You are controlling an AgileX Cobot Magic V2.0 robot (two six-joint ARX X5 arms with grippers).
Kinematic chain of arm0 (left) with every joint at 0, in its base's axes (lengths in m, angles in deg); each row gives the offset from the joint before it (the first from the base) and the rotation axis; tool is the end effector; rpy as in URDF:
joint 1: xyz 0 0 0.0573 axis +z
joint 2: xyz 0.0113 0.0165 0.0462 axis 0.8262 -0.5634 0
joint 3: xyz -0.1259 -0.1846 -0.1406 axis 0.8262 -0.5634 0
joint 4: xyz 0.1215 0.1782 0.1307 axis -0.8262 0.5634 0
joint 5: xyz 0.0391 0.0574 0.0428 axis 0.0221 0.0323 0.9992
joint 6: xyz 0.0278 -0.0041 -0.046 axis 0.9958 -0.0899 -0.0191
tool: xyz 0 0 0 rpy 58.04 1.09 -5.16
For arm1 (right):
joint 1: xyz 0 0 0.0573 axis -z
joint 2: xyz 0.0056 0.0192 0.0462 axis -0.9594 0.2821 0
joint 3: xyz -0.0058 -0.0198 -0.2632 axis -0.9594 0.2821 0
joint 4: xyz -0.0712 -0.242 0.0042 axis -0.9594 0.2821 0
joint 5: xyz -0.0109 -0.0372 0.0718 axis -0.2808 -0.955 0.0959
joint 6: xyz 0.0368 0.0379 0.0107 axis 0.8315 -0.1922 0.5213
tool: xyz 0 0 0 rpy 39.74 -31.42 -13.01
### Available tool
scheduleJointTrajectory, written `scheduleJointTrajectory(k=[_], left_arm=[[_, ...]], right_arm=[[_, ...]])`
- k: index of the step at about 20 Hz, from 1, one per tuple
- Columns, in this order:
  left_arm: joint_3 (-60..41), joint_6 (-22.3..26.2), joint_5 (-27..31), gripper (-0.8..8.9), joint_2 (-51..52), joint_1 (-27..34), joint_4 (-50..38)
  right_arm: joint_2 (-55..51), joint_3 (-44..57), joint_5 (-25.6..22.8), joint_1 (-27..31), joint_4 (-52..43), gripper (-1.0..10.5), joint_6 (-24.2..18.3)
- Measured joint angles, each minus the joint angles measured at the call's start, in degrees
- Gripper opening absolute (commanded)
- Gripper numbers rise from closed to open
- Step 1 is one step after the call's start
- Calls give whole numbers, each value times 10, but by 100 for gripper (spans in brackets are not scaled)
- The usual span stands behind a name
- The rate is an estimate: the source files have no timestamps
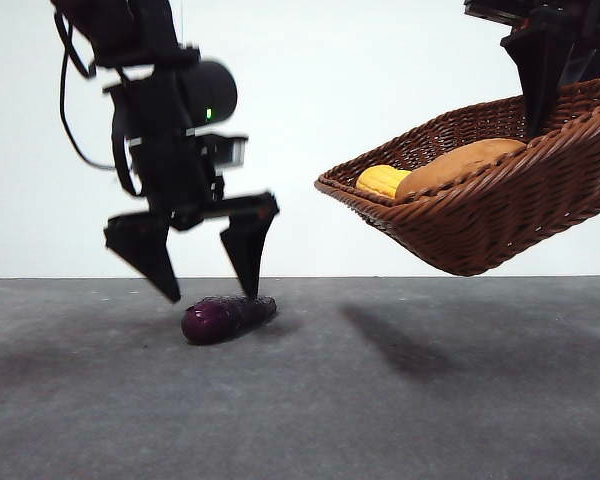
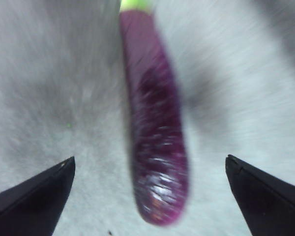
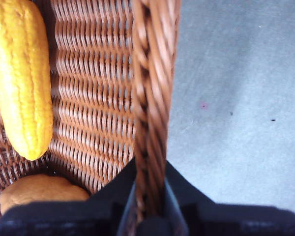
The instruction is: Help me put the vegetables on the table into the basket
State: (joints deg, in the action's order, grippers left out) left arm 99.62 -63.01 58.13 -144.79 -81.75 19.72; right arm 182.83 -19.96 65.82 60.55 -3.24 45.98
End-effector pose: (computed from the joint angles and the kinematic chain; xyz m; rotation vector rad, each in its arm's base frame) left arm 0.3622 -0.1785 0.1974 0.1935 1.1685 -0.4117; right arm 0.3115 0.0761 0.3425 -0.0331 1.3211 0.2793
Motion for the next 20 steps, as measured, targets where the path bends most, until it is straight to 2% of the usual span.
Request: scheduleJointTrajectory(k=[4, 6, 9, 10, 11, 20], left_arm=[[0, 0, 0, 674, -32, 8, -2], [0, 0, 0, 491, -31, 8, -15], [0, 1, 0, 115, -31, 8, -16], [0, 3, 0, 27, -31, 8, -16], [0, 5, -2, -13, -31, 8, -16], [0, 40, -8, -13, -5, 8, 5]], right_arm=[[0, 0, 0, 1, 0, -17, 0], [0, 0, 0, 1, 0, -17, 0], [0, 0, 0, 1, 0, -17, 0], [0, 0, 0, 1, 0, -17, 0], [0, 0, 0, 1, 0, -17, 0], [0, 0, 0, 1, 0, -17, 0]])
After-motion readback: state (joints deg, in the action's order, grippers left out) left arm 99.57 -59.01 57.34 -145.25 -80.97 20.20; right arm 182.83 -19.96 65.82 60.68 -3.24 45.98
